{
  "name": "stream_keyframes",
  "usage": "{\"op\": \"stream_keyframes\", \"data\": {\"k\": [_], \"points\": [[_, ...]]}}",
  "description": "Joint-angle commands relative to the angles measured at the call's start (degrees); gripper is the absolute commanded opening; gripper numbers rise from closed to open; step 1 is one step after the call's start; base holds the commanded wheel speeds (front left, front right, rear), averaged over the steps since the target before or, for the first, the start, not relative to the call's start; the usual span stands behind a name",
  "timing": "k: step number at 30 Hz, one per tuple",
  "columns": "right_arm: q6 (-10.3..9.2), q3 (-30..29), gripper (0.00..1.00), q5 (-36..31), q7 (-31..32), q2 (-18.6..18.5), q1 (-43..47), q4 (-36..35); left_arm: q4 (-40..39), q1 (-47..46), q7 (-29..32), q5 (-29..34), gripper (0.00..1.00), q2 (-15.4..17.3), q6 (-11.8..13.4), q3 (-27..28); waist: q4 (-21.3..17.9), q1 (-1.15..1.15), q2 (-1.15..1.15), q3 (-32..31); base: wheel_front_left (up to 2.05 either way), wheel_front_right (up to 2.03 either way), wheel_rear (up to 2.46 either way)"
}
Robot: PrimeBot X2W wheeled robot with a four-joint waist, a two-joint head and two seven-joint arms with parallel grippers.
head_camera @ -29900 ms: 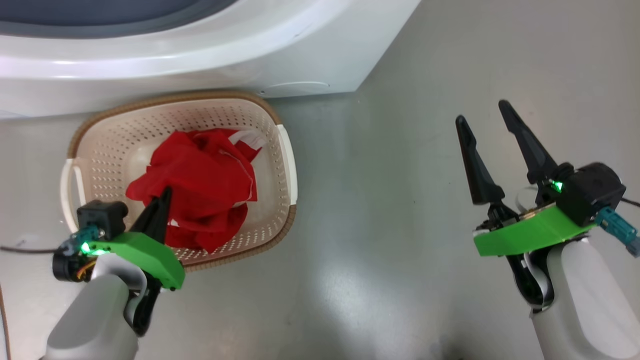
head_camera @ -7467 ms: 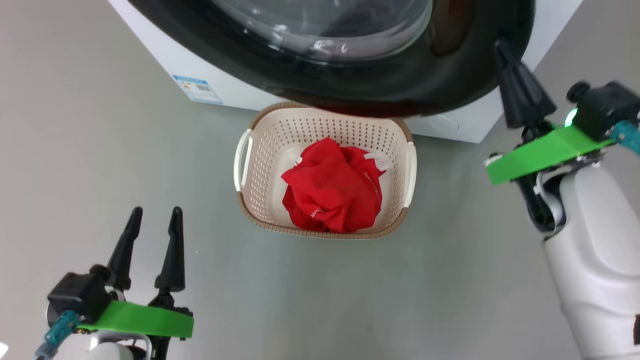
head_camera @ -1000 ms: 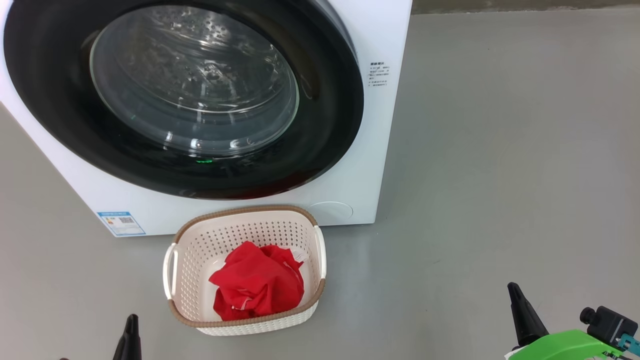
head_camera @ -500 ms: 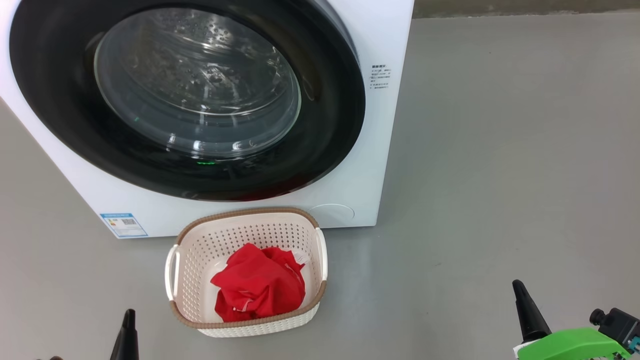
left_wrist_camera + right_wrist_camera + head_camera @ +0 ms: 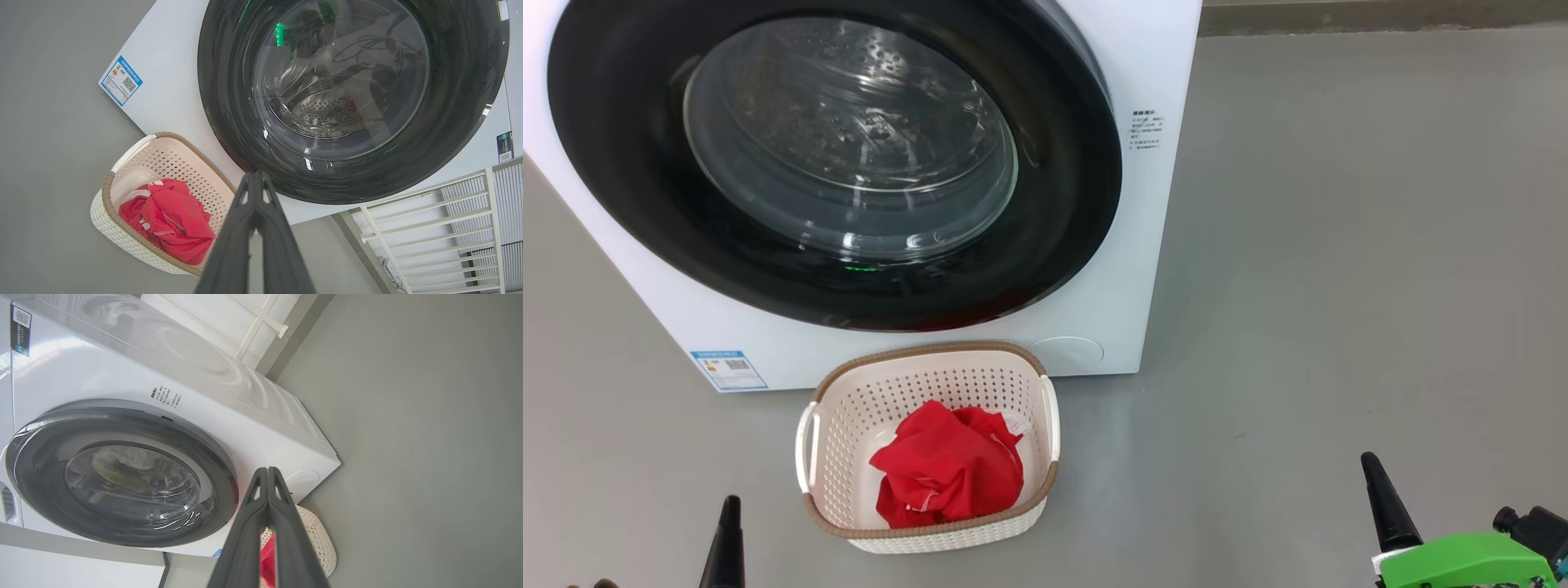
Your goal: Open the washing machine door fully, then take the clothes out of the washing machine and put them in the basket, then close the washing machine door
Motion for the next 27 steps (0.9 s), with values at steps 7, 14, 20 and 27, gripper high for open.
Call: {"op": "stream_keyframes", "data": {"k": [7,14,20,27], "points": [[-0.03,0.06,0.00,5.76,1.59,-0.09,-2.58,-2.28,-1.74,-2.72,1.60,-5.25,0.00,0.51,-0.13,2.13,0.15,0.00,0.00,-0.27,0.00,0.00,0.00],[-0.04,-0.23,0.00,9.40,2.61,0.10,-2.71,-2.75,-1.83,-3.14,2.60,-8.69,0.00,0.36,-0.13,2.59,0.25,0.00,0.00,-0.48,0.00,0.00,0.00],[-0.05,-0.52,0.00,13.02,3.62,0.29,-2.84,-3.21,-1.93,-3.56,3.60,-12.11,0.00,0.21,-0.14,3.05,0.36,0.00,0.00,-0.68,0.00,0.00,0.00],[-0.05,-0.85,0.00,17.28,4.80,0.51,-2.99,-3.75,-2.05,-4.05,4.77,-16.11,0.00,0.02,-0.15,3.59,0.49,0.00,0.00,-0.92,0.00,0.00,0.00]]}}
